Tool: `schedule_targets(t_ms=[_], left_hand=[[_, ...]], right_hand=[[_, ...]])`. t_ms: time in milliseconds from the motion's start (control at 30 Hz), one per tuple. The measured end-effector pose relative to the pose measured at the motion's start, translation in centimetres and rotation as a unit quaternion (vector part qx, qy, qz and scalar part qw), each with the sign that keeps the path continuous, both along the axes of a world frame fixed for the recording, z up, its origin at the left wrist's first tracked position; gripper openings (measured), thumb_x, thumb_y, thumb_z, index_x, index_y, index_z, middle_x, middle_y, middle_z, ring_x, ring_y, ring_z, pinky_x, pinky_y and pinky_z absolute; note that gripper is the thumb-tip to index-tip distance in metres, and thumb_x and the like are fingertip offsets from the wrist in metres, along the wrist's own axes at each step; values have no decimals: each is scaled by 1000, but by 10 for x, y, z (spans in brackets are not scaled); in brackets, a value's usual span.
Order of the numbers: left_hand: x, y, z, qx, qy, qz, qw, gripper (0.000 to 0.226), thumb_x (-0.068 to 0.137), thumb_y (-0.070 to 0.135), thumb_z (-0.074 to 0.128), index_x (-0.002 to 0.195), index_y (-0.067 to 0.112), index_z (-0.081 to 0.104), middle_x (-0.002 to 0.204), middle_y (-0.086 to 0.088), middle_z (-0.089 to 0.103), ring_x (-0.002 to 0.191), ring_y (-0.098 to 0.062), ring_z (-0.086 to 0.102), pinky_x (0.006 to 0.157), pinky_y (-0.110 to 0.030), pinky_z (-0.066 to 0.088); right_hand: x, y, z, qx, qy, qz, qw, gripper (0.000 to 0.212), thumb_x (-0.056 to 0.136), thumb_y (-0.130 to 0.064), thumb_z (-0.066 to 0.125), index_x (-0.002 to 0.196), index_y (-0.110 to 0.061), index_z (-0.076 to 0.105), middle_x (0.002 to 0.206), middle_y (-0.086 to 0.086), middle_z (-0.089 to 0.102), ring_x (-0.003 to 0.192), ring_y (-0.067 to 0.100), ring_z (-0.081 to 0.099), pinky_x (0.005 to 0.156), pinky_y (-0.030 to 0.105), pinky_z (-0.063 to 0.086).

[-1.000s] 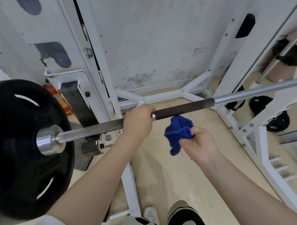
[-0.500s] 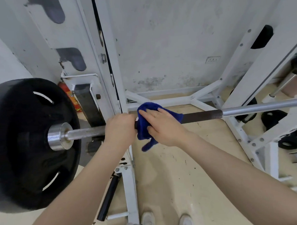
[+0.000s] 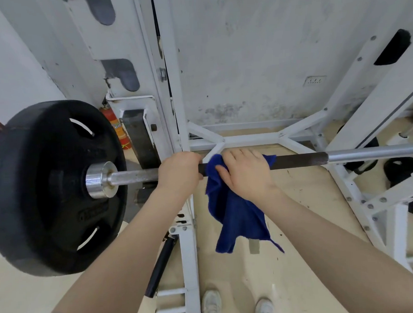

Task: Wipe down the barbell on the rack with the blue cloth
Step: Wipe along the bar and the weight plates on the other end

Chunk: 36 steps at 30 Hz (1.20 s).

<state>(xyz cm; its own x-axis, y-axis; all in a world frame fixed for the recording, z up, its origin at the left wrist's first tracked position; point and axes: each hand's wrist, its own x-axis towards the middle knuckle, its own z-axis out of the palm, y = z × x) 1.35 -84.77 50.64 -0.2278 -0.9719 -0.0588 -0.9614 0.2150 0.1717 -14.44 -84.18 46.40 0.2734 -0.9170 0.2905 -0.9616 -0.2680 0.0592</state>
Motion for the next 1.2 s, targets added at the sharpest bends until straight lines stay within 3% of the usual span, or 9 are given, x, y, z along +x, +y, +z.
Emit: schedule_targets(t_ms=[67, 267, 467, 533, 633, 867, 1033, 1100, 1200], left_hand=[[0, -2, 2, 12, -4, 3, 1000, 18, 86, 21, 59, 104, 22, 62, 94, -2, 62, 89, -22, 56, 66, -31, 43], [-2, -1, 4, 25, -18, 7, 1000, 17, 86, 19, 58, 102, 22, 62, 92, -2, 62, 85, -21, 57, 66, -31, 47], [-12, 2, -4, -13, -7, -7, 1000, 24, 86, 17, 55, 110, 17, 55, 97, -4, 60, 90, -24, 56, 72, -34, 48], [-22, 4, -6, -9, 29, -39, 999, 37, 84, 26, 59, 119, 16, 52, 106, -4, 59, 101, -26, 55, 79, -36, 46], [-36, 7, -6, -11, 55, -64, 996, 45, 83, 33, 60, 125, 18, 51, 116, -2, 58, 110, -25, 50, 88, -36, 43], [-90, 5, -7, -17, 88, -104, 991, 41, 89, 30, 52, 128, 20, 48, 123, 1, 54, 118, -21, 44, 95, -34, 39], [-152, 7, -8, -21, 89, -127, 988, 36, 91, 28, 48, 127, 22, 48, 125, 3, 53, 120, -21, 42, 93, -32, 36], [-177, 7, -9, -23, 77, -135, 988, 35, 92, 27, 48, 126, 21, 49, 125, 2, 54, 119, -22, 42, 96, -33, 35], [-211, 8, -8, -24, 51, -138, 989, 31, 92, 27, 48, 122, 19, 50, 123, 1, 55, 116, -22, 44, 94, -33, 35]], right_hand=[[-18, 2, -1, -8, 30, -1, 1000, 42, 90, -42, 34, 80, -12, 61, 68, 3, 62, 61, 27, 59, 57, 31, 42], [-16, -34, 14, 167, -125, -169, 963, 36, 99, -34, 24, 73, -17, 43, 75, 4, 54, 68, 25, 50, 50, 28, 28], [-23, 5, -9, -47, -14, -68, 996, 38, 90, -38, 33, 77, -15, 60, 68, 0, 62, 65, 25, 58, 68, 34, 41], [-43, -4, -10, -87, -1, -53, 995, 38, 87, -36, 35, 73, -14, 62, 61, -1, 62, 58, 24, 60, 71, 32, 34], [-76, -10, -4, -95, -20, -95, 991, 37, 86, -30, 33, 67, -12, 57, 54, 4, 60, 52, 27, 59, 74, 34, 27], [-187, 4, -6, -110, 3, -173, 979, 44, 92, -33, 25, 75, -8, 56, 65, 9, 63, 64, 31, 61, 83, 37, 28], [-264, 13, 6, -38, -8, -315, 948, 37, 99, -29, 33, 93, -8, 62, 96, 12, 67, 100, 34, 53, 93, 43, 28], [-259, 10, 12, 12, 14, -327, 945, 19, 93, -23, 46, 96, -13, 62, 100, 8, 65, 104, 32, 48, 91, 41, 29], [-214, 9, 13, 71, 58, -221, 971, 11, 84, -28, 49, 78, -22, 57, 76, -1, 61, 74, 25, 57, 65, 32, 38]])
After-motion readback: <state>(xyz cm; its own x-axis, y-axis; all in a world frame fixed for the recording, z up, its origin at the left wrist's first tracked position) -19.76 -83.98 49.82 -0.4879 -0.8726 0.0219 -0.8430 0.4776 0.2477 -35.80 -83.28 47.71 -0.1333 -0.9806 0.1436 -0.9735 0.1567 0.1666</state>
